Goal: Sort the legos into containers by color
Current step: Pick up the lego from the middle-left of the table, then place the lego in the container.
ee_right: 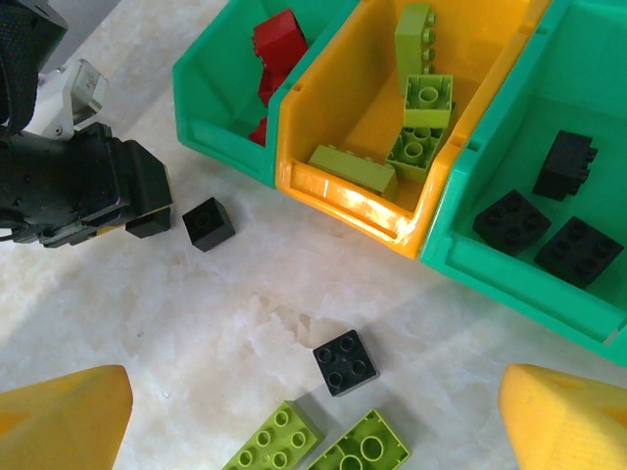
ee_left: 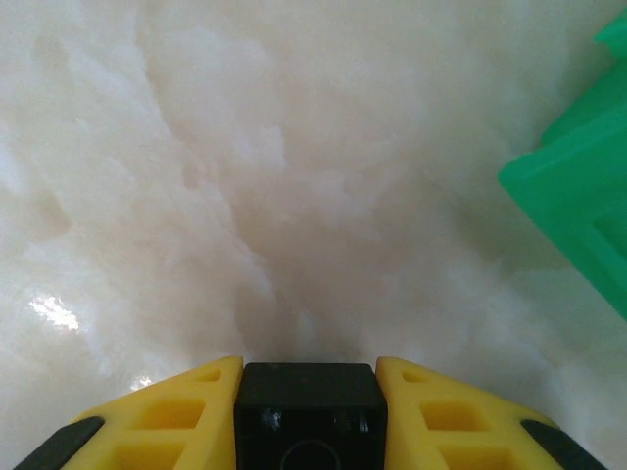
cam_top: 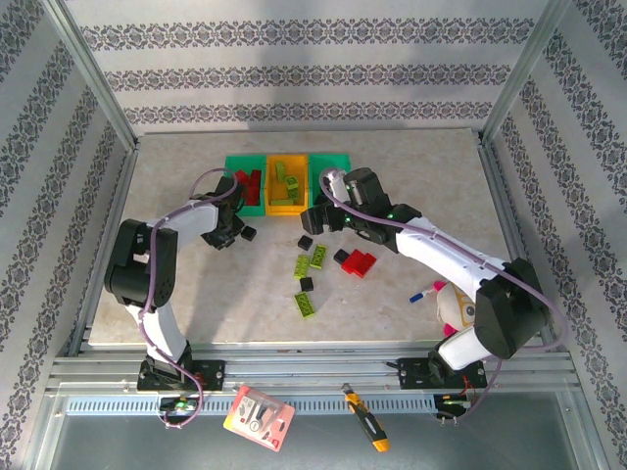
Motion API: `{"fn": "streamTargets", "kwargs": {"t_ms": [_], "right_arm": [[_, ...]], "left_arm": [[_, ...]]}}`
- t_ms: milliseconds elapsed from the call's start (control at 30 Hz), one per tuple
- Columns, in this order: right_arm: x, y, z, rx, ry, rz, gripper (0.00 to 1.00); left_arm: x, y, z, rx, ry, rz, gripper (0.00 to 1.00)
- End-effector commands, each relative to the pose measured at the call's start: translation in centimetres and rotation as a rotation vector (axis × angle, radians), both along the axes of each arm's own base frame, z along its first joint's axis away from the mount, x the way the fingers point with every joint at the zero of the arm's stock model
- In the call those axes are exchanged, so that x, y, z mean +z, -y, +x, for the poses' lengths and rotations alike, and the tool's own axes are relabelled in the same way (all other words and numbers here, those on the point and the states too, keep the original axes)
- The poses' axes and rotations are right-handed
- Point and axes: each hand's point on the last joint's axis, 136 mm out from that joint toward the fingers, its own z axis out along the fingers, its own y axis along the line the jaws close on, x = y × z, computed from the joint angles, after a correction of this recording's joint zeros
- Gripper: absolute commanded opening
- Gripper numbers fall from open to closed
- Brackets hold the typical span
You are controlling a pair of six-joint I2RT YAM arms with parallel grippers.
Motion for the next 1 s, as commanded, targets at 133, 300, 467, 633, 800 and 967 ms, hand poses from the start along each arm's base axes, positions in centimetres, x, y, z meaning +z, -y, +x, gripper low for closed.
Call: {"fn": "streamTargets", "kwargs": {"t_ms": [133, 300, 467, 633, 800, 967], "right_arm": [[2.3, 2.6, -0.1, -0.089, 0.042, 0.037, 0.96], [2.2, 6.3, 0.0, -0.212, 0.040, 0.055, 0.96], [1.7, 10.3, -0.1, -0.345, 0.036, 0.070, 0.95], [0.8, 12.4, -0.8, -0.406, 0.017, 0.069, 0.95], [0.4, 12.8, -1.0, -0.418, 0.002, 0.079, 0.95], [0.5, 12.6, -0.9, -0.410, 0.004, 0.079, 0.95]], "left_arm": [[7.3, 5.0, 2.0, -0.181, 0.143, -0.001, 0.30], [11.3, 12.6, 4.7, -0.340, 0.264, -0.024, 0.28], [12.8, 19.8, 7.6, -0.487, 0.325, -0.027, 0.27], [12.5, 24.9, 10.5, -0.553, 0.337, -0.082, 0.27], [11.4, 26.8, 13.2, -0.596, 0.319, -0.051, 0.27], [10.4, 27.4, 15.0, -0.610, 0.311, -0.022, 0.47]]}}
